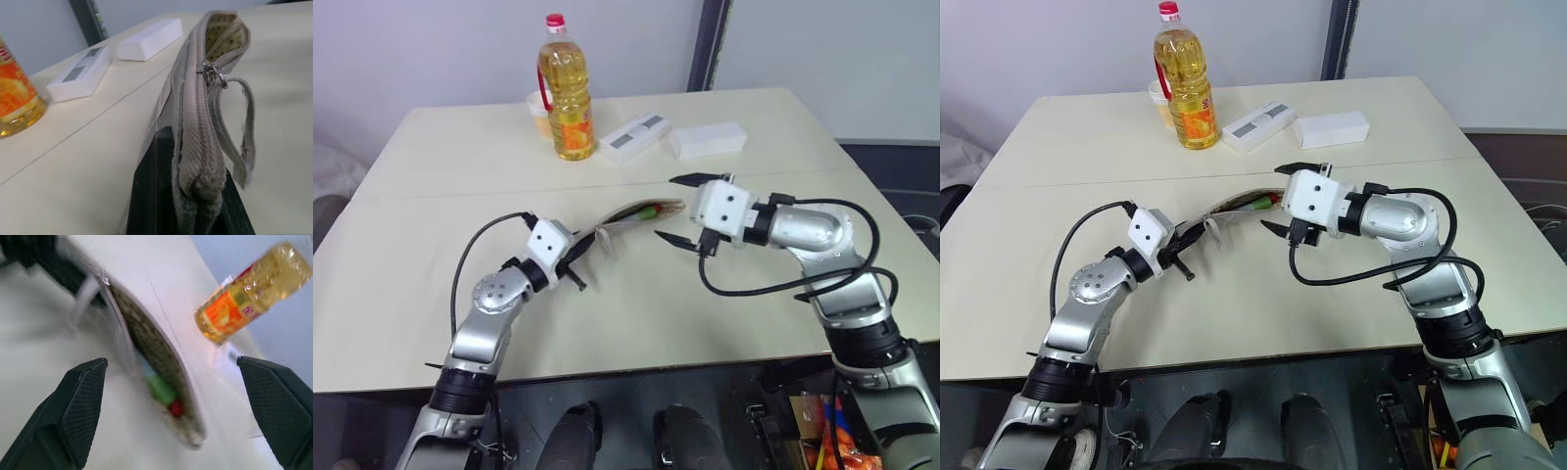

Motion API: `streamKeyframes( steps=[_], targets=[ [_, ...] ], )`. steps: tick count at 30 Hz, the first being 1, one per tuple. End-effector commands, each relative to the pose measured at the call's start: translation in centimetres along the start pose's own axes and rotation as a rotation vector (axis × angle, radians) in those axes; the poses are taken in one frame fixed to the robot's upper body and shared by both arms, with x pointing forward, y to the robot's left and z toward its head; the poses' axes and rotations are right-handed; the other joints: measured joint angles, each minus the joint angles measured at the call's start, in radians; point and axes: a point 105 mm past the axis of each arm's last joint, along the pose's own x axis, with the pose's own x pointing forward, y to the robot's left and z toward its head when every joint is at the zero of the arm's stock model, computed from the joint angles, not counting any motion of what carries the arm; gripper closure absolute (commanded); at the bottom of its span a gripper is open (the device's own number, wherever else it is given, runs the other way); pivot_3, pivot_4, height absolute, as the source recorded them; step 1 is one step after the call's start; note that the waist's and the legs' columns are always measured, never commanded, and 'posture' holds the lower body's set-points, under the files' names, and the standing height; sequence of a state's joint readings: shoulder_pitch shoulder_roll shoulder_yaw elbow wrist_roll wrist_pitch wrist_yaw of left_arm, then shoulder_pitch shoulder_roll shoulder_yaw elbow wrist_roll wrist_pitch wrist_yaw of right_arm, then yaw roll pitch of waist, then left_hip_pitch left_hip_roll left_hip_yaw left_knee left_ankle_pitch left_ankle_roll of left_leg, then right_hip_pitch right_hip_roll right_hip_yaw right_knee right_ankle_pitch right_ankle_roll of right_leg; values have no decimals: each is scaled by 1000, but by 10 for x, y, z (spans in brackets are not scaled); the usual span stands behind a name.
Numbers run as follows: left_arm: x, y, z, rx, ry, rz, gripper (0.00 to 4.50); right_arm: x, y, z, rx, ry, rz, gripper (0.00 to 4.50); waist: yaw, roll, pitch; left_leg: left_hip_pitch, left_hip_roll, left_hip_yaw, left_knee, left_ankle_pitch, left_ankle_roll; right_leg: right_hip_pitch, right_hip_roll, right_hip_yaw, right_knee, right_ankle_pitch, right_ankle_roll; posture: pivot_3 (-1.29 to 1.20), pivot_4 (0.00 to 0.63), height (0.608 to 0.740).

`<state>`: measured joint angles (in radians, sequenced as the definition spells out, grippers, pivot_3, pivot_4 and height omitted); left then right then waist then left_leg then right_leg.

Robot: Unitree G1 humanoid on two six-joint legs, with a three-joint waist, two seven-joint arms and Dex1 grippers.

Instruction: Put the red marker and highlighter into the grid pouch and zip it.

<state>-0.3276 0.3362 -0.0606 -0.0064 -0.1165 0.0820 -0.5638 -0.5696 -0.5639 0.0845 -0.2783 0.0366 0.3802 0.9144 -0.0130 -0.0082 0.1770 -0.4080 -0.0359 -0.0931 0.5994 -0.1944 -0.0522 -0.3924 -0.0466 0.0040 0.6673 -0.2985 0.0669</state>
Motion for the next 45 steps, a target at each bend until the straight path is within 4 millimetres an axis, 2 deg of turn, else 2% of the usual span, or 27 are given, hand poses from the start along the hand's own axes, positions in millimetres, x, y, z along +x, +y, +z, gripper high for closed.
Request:
streamKeyframes(
  steps=[1,3,7,12,22,24,26,32,36,38,40,45],
  targets=[
    [8,6,13,26,-46,54,4500,-2,2,14,197,-94,-24,96,-1,0,0,0,0,0,0,0,0,0,0,0,0,0,0,0,150,740],
    [13,8,13,19,-46,88,4500,2,7,14,341,-120,-34,96,0,0,0,0,0,0,0,0,0,0,0,0,1,0,0,0,150,740],
    [22,9,16,-9,-67,130,4500,13,21,10,461,-103,-50,96,1,0,0,0,0,0,1,0,0,0,0,0,1,0,0,0,150,740],
    [30,2,24,-39,-101,120,4500,32,30,11,546,-99,-85,96,-2,0,0,0,0,0,1,0,0,0,0,0,1,0,1,0,150,740],
    [33,-5,32,-52,-136,105,4500,60,39,6,592,-63,-111,96,-2,0,0,0,-1,0,1,0,0,-1,1,0,1,1,1,0,150,740],
    [33,-6,33,-55,-142,102,4500,64,37,2,595,-54,-126,601,-2,0,0,0,-1,0,1,0,0,-1,1,0,1,1,1,0,150,740],
    [33,-7,34,-57,-144,97,4500,66,35,0,594,-51,-137,1345,-2,0,0,0,-1,0,1,0,0,-1,1,0,1,1,1,0,150,740],
    [31,-8,33,-59,-142,93,4500,67,30,0,609,-66,-156,4455,-2,0,0,0,-1,0,1,0,0,-1,1,0,1,1,1,0,150,740],
    [30,-6,32,-57,-137,98,4500,63,23,-1,606,-71,-191,4455,-2,0,0,0,-1,0,1,0,0,-1,1,0,1,1,1,0,150,740],
    [29,-3,31,-38,-129,107,4500,57,11,-2,589,-69,-241,4455,-2,0,0,0,-1,0,1,0,0,-1,1,0,1,1,1,0,150,740],
    [26,4,26,10,-108,111,4500,44,-11,-7,552,-53,-325,4455,-3,0,0,0,-1,0,1,0,0,-1,1,0,1,1,1,0,150,740],
    [20,12,21,43,-91,114,4500,24,-43,-15,509,-22,-452,4455,-2,0,0,0,-1,1,1,0,0,-1,1,0,1,1,1,0,150,740]
  ],
)
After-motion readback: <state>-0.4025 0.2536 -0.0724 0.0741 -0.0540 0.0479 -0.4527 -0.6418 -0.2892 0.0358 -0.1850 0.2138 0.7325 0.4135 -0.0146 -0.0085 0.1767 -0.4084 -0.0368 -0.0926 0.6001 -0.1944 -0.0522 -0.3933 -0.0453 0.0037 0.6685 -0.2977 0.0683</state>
